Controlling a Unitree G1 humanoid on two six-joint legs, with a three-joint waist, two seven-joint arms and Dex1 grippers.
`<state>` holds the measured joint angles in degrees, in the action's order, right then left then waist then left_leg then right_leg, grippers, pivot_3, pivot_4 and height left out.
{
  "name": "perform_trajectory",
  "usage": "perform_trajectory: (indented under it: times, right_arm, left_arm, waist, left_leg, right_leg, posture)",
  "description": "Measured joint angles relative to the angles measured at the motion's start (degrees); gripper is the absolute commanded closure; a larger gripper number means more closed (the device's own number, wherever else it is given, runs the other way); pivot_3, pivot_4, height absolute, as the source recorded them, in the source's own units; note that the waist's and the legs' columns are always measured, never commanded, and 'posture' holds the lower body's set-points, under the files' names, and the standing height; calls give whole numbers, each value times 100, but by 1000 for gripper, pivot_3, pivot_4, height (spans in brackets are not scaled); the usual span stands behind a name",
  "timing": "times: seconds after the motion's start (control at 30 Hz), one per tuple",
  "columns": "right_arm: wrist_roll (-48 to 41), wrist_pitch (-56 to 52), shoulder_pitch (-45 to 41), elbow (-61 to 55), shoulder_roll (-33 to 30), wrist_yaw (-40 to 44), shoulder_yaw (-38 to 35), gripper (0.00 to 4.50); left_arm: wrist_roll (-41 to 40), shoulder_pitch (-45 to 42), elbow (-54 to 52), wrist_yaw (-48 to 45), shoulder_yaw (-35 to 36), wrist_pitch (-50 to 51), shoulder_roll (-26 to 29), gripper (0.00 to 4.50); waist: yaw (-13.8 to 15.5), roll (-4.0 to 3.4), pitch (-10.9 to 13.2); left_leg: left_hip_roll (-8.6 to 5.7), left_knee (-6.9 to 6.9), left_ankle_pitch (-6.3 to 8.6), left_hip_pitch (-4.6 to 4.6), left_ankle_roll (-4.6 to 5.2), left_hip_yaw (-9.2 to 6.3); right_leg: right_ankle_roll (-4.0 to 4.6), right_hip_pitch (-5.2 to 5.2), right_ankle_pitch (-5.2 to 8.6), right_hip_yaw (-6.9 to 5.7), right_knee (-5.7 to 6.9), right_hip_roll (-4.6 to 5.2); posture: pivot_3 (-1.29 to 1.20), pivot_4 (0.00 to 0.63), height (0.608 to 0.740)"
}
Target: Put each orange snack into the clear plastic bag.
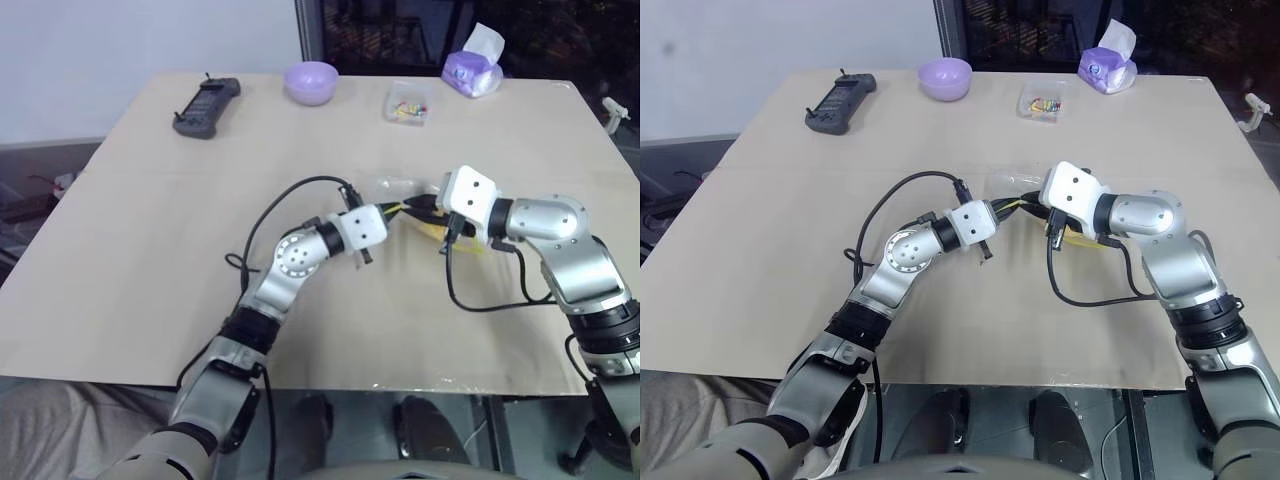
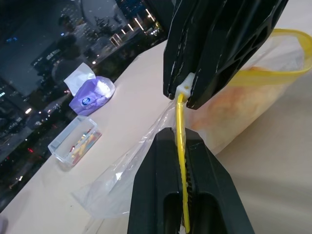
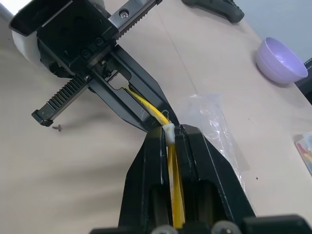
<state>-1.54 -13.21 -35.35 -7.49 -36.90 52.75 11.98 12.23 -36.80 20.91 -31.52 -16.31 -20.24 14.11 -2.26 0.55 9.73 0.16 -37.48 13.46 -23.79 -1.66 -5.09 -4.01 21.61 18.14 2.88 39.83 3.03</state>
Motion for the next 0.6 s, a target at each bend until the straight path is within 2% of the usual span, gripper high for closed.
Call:
perform_trajectory:
  times: [0.6]
  right_arm:
    - [15, 8, 477, 30, -658, -204, -288, 4288]
  left_arm:
    - [261, -118, 113, 983, 220, 113, 210, 4500]
  waist:
    - [4, 0, 0]
  left_leg:
    - [0, 0, 3, 0, 5, 1]
  right_leg:
    - [0, 0, 0, 2, 0, 0]
  posture:
    - [0, 150, 740]
